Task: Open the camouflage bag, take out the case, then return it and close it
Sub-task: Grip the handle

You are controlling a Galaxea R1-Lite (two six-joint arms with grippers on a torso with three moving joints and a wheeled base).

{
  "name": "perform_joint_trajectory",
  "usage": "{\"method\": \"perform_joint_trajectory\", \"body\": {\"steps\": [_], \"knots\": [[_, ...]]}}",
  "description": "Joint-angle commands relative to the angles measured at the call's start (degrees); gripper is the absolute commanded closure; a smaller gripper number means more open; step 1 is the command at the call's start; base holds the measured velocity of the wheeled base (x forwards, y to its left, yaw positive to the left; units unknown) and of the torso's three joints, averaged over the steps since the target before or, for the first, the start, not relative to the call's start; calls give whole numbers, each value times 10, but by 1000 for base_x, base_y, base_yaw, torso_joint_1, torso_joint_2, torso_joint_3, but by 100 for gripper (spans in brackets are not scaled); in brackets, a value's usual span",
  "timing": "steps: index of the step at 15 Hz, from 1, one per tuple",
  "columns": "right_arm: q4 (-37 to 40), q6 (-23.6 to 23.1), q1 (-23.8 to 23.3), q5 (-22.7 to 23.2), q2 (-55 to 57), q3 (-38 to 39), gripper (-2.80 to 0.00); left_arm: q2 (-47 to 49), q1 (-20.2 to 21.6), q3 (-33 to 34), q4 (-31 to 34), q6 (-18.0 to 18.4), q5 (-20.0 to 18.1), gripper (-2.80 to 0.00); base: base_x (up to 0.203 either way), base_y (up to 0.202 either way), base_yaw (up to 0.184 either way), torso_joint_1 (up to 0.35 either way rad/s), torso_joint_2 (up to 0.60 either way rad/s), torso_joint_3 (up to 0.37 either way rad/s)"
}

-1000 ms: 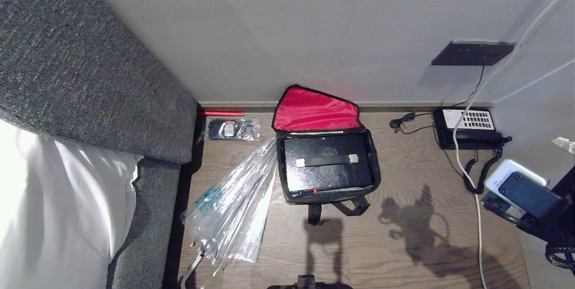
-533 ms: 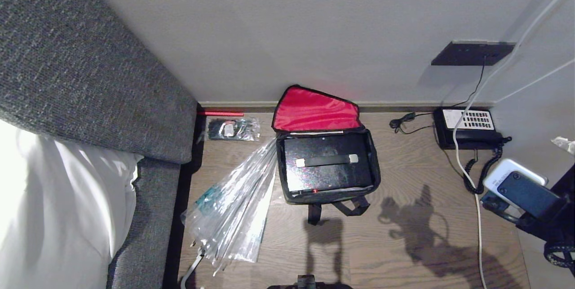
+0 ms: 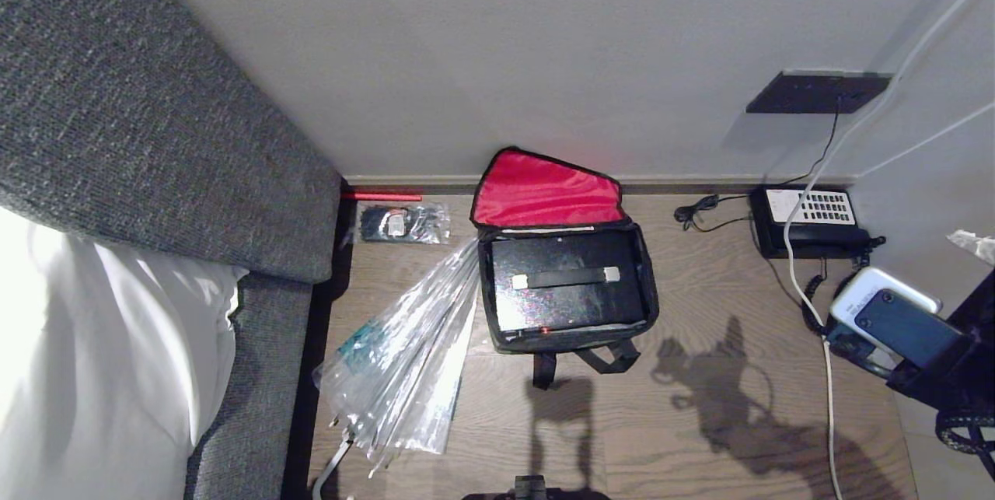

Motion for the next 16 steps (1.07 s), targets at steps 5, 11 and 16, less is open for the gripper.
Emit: {"method": "perform_joint_trajectory", "body": {"steps": [5,11,16], "knots": [[-20,14,7,7,78,-21,-280,0,0,0,0,0,0,0,0,0,0,0,0,0],[-23,154,31,41,248,-87,-280,0,0,0,0,0,0,0,0,0,0,0,0,0],[5,193,50,121,368,-172,-280,0,0,0,0,0,0,0,0,0,0,0,0,0]]}}
